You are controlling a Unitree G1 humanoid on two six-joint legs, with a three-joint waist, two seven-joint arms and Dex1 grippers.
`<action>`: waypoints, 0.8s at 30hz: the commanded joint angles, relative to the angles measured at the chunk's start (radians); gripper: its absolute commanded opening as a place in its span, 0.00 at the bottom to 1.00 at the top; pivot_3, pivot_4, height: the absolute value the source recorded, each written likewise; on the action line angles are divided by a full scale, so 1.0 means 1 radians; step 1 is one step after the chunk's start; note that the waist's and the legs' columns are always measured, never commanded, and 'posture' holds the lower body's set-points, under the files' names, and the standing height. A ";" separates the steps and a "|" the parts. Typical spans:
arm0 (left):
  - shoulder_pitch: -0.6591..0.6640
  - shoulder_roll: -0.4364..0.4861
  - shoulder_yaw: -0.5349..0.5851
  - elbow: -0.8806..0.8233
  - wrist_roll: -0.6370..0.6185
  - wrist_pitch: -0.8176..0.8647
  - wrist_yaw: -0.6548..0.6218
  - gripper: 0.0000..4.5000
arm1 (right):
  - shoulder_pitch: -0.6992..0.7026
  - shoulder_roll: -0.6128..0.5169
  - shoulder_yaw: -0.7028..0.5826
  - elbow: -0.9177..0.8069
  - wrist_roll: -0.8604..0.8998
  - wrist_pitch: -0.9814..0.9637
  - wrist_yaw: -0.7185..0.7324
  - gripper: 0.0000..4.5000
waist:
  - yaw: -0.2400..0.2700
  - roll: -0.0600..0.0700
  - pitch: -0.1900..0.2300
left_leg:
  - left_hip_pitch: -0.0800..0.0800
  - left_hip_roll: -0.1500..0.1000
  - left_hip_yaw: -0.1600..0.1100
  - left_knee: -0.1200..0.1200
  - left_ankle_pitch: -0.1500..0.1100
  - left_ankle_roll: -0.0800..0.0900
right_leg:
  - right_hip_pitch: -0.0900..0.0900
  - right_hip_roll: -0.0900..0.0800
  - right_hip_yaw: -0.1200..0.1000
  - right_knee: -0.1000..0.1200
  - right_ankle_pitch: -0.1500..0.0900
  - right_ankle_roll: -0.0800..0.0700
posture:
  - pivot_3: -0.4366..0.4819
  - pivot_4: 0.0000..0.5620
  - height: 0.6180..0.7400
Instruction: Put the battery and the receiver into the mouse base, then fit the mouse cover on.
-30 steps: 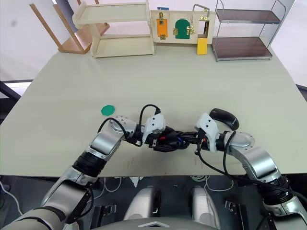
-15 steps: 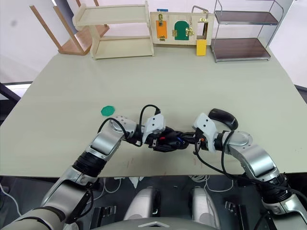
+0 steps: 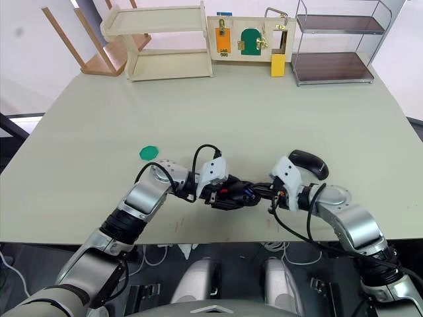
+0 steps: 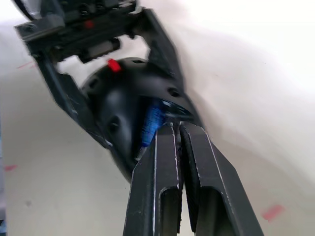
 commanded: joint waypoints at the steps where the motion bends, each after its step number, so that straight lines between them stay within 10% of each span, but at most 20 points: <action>1: 0.018 0.005 -0.043 0.008 0.012 0.004 -0.020 0.68 | 0.033 -0.024 -0.073 -0.047 0.032 -0.013 0.011 0.04 | 0.001 0.000 0.000 | 0.000 0.000 0.000 0.000 0.000 0.000 | 0.000 0.000 0.000 0.000 0.000 0.000 | 0.48 0.27 1.00; 16: 0.011 0.009 -0.043 0.020 0.010 -0.003 -0.020 0.68 | 0.305 -0.113 -0.379 -0.017 0.165 -0.286 0.236 0.04 | 0.003 0.001 0.000 | 0.001 0.000 0.000 0.000 0.000 0.000 | 0.000 0.000 0.001 0.000 -0.002 0.000 | 0.48 0.27 1.00; 24: 0.009 0.006 -0.045 0.030 0.012 -0.011 -0.019 0.68 | 0.365 -0.155 -0.469 0.125 0.213 -0.452 0.473 0.88 | 0.005 0.001 0.000 | 0.001 0.000 0.000 0.000 0.000 0.000 | 0.001 0.000 0.001 0.000 -0.002 0.000 | 0.48 0.27 1.00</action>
